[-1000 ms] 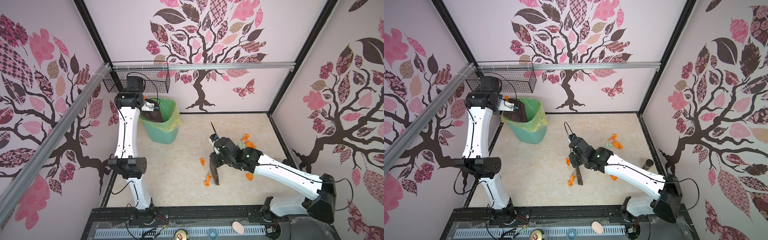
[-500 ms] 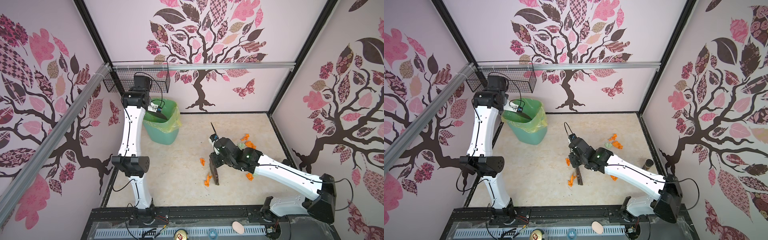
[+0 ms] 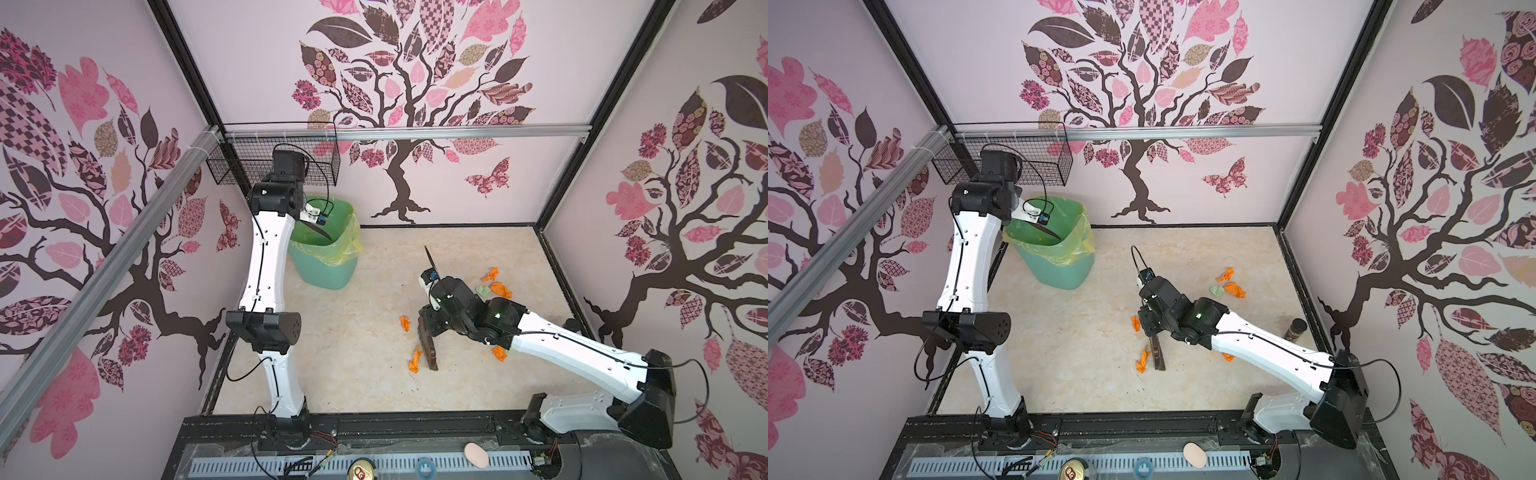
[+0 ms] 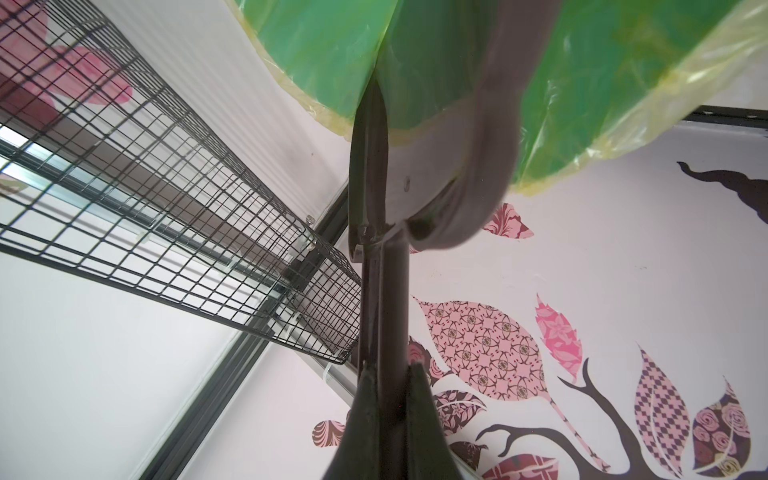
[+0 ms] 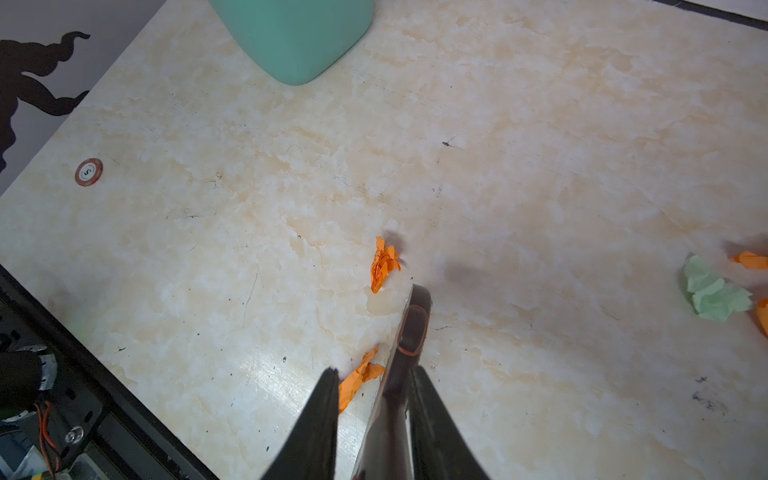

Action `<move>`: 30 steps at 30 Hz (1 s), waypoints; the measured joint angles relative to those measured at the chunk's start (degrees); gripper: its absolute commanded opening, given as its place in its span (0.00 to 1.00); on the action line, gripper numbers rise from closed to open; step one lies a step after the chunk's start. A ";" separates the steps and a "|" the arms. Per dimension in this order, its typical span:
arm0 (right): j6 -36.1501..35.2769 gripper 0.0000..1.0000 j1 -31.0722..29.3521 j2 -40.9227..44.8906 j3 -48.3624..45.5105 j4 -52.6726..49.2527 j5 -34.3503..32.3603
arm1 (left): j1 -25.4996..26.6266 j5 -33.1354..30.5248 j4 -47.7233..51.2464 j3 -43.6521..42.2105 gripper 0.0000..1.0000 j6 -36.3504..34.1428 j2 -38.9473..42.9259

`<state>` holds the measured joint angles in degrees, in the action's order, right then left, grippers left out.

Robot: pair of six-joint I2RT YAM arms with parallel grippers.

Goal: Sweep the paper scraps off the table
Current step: 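Tip the dustpan with the left gripper to dump scraps into the bin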

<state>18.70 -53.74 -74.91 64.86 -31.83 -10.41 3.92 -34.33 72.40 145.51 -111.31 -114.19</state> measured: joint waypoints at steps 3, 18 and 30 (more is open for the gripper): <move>0.00 0.00 0.00 0.00 0.00 0.04 0.00 | 0.20 1.07 -1.07 0.33 0.00 -0.44 0.00; 0.37 0.00 0.00 0.24 -0.48 0.76 0.00 | 3.93 4.83 -6.34 0.72 0.00 -2.60 5.07; 1.29 0.00 0.00 2.64 -1.86 -0.17 -0.50 | 3.61 9.68 -5.84 -7.23 0.00 4.33 20.37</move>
<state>19.99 -53.74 -72.27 63.00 -32.01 -10.92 7.53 -24.64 66.57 138.28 -106.98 -93.82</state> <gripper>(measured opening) 0.302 0.084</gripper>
